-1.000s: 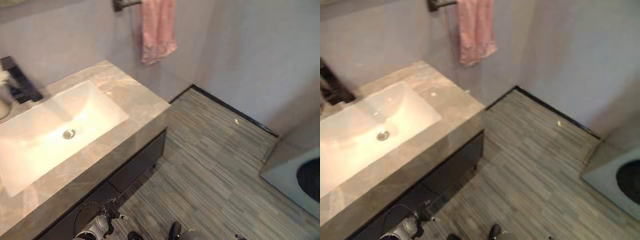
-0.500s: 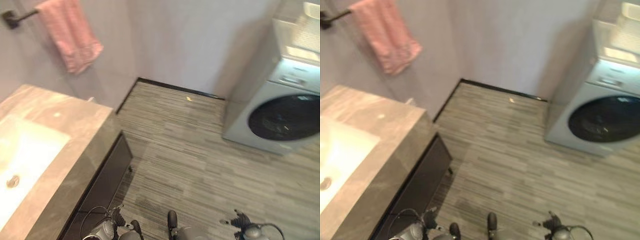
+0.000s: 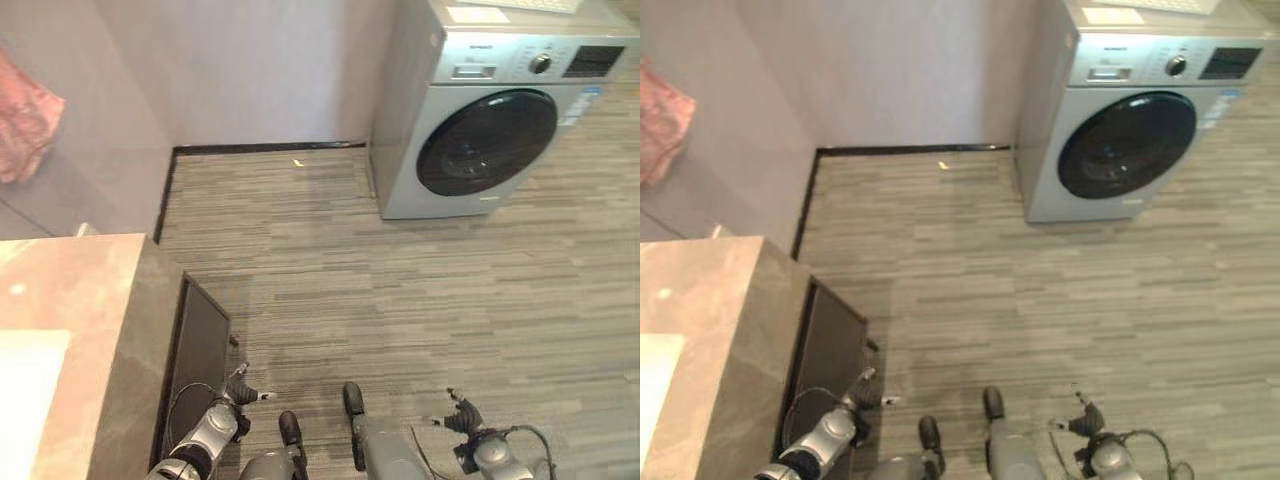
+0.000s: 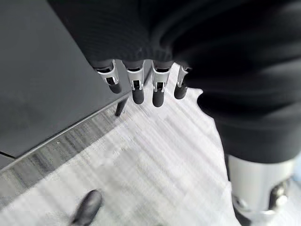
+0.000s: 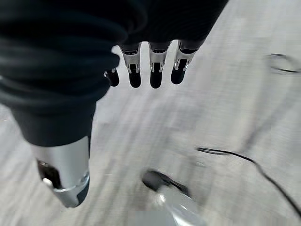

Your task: Put brush and paste in cup on sink, flatten towel.

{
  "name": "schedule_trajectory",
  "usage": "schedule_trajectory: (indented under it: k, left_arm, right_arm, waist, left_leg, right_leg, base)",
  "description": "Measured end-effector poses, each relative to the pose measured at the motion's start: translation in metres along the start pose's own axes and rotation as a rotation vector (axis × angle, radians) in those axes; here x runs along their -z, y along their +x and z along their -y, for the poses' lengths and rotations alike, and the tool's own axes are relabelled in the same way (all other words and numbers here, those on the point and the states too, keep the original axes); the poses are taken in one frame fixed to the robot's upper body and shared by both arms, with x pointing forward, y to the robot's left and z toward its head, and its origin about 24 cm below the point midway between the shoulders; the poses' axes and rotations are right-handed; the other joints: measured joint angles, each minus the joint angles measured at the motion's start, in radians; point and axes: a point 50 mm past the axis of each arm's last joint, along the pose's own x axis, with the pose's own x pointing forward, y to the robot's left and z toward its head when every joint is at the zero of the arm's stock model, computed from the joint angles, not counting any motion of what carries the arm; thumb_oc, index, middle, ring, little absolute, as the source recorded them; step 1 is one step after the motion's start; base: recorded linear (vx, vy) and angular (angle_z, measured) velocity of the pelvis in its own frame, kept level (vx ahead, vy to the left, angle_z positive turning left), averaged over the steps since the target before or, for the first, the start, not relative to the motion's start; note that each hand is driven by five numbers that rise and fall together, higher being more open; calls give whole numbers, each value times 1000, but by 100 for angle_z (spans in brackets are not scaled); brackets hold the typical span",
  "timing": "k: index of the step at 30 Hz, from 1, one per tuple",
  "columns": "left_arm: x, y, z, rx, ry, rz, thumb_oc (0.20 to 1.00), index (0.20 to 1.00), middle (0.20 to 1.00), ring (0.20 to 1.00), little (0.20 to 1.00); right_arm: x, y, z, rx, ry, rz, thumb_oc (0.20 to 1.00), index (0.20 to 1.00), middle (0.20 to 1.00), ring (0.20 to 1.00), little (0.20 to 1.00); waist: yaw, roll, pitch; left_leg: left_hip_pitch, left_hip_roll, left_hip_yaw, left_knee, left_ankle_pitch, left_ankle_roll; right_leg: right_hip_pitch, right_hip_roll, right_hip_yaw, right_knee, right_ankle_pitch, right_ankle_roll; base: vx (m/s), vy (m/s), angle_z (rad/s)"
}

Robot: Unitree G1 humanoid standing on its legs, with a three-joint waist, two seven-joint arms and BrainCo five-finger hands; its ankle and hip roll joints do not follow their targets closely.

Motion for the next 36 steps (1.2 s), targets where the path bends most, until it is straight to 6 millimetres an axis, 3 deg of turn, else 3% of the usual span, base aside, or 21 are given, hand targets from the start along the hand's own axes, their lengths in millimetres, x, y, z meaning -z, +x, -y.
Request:
schedule_trajectory:
  k: [1,3,6,8,9,10,12,14,16,18,20,23,26,29,30,36]
  left_arm:
    - [2,-1,1,4,1,-8,1000,1000,1000,1000,1000]
    - [18,-4,2,8,5,-66,1000,1000,1000,1000,1000]
    - [36,-9,8,19,-30,-137,1000,1000,1000,1000,1000]
    - [40,-11,10,23,-57,-154,1000,1000,1000,1000,1000]
    - [42,-11,10,11,-131,-173,1000,1000,1000,1000,1000]
    - [41,-12,10,-18,-280,-188,1000,1000,1000,1000,1000]
    - [36,-13,12,-15,-331,-145,1000,1000,1000,1000,1000]
    - [27,-13,11,-10,-383,-102,1000,1000,1000,1000,1000]
    - [14,-10,7,-17,-426,-52,1000,1000,1000,1000,1000]
    - [-11,-6,1,-14,-434,50,1000,1000,1000,1000,1000]
    - [-34,-7,-3,6,-408,154,1000,1000,1000,1000,1000]
    - [-44,-11,-13,-4,-424,232,1000,1000,1000,1000,1000]
    - [-44,-11,-18,-19,-464,244,1000,1000,1000,1000,1000]
    - [-53,-10,-17,-5,-475,267,1000,1000,1000,1000,1000]
    - [-57,-9,-19,-6,-470,278,1000,1000,1000,1000,1000]
    - [-61,-8,-25,-20,-442,296,1000,1000,1000,1000,1000]
  right_arm:
    - [3,-1,0,0,-1,-11,1000,1000,1000,1000,1000]
    - [29,-6,-8,-20,-11,-125,1000,1000,1000,1000,1000]
    - [50,-13,-8,-19,-10,-218,1000,1000,1000,1000,1000]
    - [53,-14,-6,-11,10,-226,1000,1000,1000,1000,1000]
    - [52,-13,-5,4,108,-233,1000,1000,1000,1000,1000]
    - [45,-10,0,48,311,-217,1000,1000,1000,1000,1000]
    - [29,-6,5,52,385,-137,1000,1000,1000,1000,1000]
    - [-3,-1,11,41,414,1,1000,1000,1000,1000,1000]
    - [-36,-2,13,15,456,163,1000,1000,1000,1000,1000]
    - [-51,-2,17,-46,554,238,1000,1000,1000,1000,1000]
    - [-47,-3,19,-81,655,236,1000,1000,1000,1000,1000]
    - [-39,-8,14,-113,809,236,1000,1000,1000,1000,1000]
    - [-39,-8,10,-96,932,230,1000,1000,1000,1000,1000]
    - [-39,-9,1,-92,992,214,1000,1000,1000,1000,1000]
    - [-38,-10,-2,-96,1007,209,1000,1000,1000,1000,1000]
    - [-35,-10,3,-41,920,202,1000,1000,1000,1000,1000]
  waist:
    - [-3,8,5]
    - [-10,-14,-2]
    - [-8,18,-4]
    - [-9,28,-11]
    - [-9,29,-11]
    - [-10,31,-19]
    - [-7,32,-30]
    - [-5,38,-36]
    - [0,25,-44]
    - [17,16,-41]
    - [17,4,-38]
    - [44,-23,-34]
    - [43,-27,-31]
    - [39,-30,-28]
    - [40,-37,-27]
    - [38,-33,-27]
  left_leg:
    - [1,13,4,-4,-1,-3]
    - [19,5,4,0,-12,-25]
    - [60,38,-6,10,-9,-48]
    - [61,50,-32,13,-6,-53]
    - [69,54,-36,15,-6,-53]
    - [82,63,-44,27,-11,-62]
    - [80,74,-51,53,-19,-72]
    - [64,97,-55,99,-38,-96]
    - [34,111,-65,172,-46,-100]
    - [-5,128,-95,273,-86,-113]
    - [-34,134,-125,330,-147,-121]
    - [-64,137,-145,424,-193,-125]
    - [-89,138,-161,455,-204,-121]
    - [-118,124,-155,549,-251,-62]
    - [-117,116,-158,537,-259,-79]
    - [-117,79,-155,511,-258,-66]
  right_leg:
    - [4,-8,-27,8,-1,-1]
    - [92,-60,-50,-29,8,26]
    - [168,-20,-56,-84,20,-5]
    - [190,1,-64,-113,24,-14]
    - [210,7,-68,-135,26,-16]
    - [240,18,-78,-152,24,-18]
    - [249,25,-79,-146,13,-27]
    - [232,35,-81,-95,-13,-36]
    - [198,30,-85,-1,-59,-48]
    - [142,7,-109,175,-153,-55]
    - [107,-17,-141,298,-224,-64]
    - [69,-45,-141,435,-299,-76]
    - [51,-49,-144,449,-307,-80]
    - [44,-51,-160,454,-306,-79]
    - [44,-60,-164,460,-306,-78]
    - [41,-83,-148,439,-282,-42]
  base:
    - [92,-29,-43]
    - [69,-35,-9]
    - [62,-85,0]
    - [111,-121,8]
    - [79,-114,13]
    - [48,-128,10]
    - [10,-129,4]
    - [-8,-101,2]
    - [-10,-123,10]
    - [43,-119,43]
    - [57,-58,63]
    - [64,-26,13]
    - [62,16,0]
    - [107,98,11]
    - [98,127,16]
    - [76,135,5]
